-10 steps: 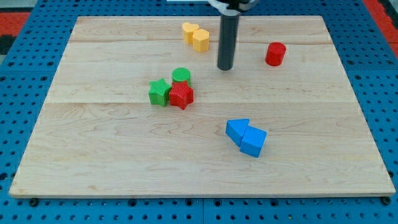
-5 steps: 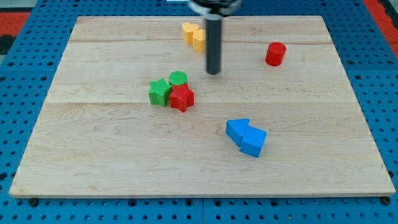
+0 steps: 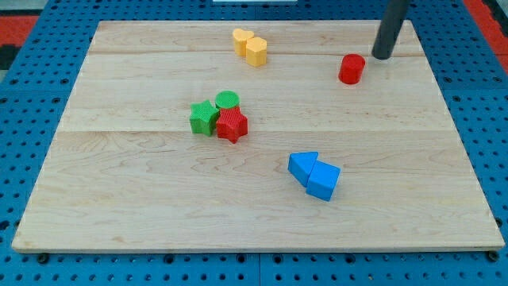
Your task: Move the red circle parallel to the bottom of the yellow hexagon
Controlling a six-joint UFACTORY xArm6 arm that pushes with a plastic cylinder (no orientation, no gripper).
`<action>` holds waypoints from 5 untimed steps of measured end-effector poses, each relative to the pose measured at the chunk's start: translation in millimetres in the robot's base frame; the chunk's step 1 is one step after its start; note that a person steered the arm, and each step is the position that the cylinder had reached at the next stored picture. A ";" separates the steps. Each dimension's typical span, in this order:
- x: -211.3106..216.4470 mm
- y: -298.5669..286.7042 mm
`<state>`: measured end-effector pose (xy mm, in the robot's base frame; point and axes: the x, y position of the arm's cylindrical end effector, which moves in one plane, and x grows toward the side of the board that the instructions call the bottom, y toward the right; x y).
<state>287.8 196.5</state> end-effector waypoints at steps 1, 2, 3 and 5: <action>16.3 -27.0; 35.6 -45.9; 45.6 -78.2; 75.3 -93.1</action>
<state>363.1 103.4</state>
